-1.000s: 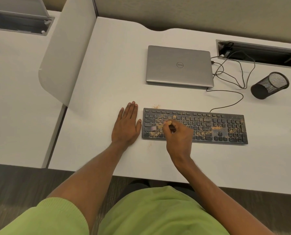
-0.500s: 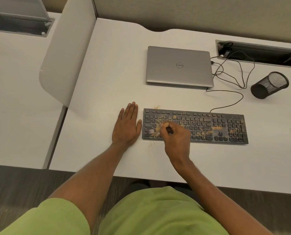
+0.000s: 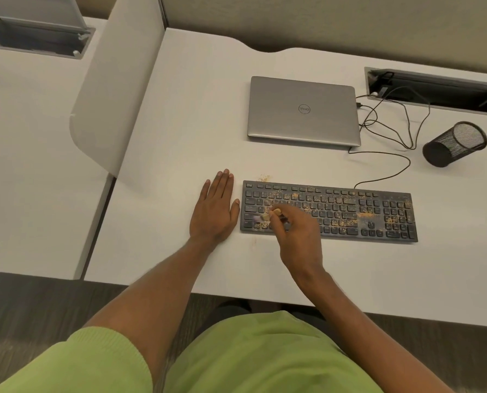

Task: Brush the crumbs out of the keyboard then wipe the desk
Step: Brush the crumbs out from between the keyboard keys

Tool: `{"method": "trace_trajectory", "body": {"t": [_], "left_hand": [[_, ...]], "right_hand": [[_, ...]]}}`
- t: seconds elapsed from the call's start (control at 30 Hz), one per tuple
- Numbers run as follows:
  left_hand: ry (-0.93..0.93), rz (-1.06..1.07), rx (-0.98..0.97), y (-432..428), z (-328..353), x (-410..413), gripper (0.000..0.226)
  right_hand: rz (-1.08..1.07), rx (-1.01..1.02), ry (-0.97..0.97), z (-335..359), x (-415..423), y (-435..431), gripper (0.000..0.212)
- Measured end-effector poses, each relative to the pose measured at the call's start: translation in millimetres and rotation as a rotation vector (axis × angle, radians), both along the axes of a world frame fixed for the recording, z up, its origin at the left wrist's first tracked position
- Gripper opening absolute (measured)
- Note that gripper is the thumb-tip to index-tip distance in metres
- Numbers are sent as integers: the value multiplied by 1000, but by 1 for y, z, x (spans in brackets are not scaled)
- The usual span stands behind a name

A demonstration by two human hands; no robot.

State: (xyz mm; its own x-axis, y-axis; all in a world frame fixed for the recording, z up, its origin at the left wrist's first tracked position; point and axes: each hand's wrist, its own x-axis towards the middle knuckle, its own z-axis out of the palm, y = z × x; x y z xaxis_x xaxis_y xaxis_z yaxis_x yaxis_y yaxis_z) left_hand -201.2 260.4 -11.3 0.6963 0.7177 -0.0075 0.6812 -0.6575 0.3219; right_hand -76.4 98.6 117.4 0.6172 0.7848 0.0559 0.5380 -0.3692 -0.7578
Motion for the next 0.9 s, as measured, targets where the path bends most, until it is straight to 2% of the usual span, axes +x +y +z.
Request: {"method": "trace_trajectory", "body": {"t": [0.2,0.43,0.67,0.9], "left_hand": [[8,0,2,0,1,0,70],[13,-3,6,0,2,0,70],[27,3,12,0,1,0,69],[36,2,15,1,0,1,70]], "right_hand": [[-62,129,40,6,-7,-5,9],[-29,51,14,-8,-19,-21,9],[-90,131,5,-1,-15,-17,11],[-85,78,34,-6,-13,-26,8]]}}
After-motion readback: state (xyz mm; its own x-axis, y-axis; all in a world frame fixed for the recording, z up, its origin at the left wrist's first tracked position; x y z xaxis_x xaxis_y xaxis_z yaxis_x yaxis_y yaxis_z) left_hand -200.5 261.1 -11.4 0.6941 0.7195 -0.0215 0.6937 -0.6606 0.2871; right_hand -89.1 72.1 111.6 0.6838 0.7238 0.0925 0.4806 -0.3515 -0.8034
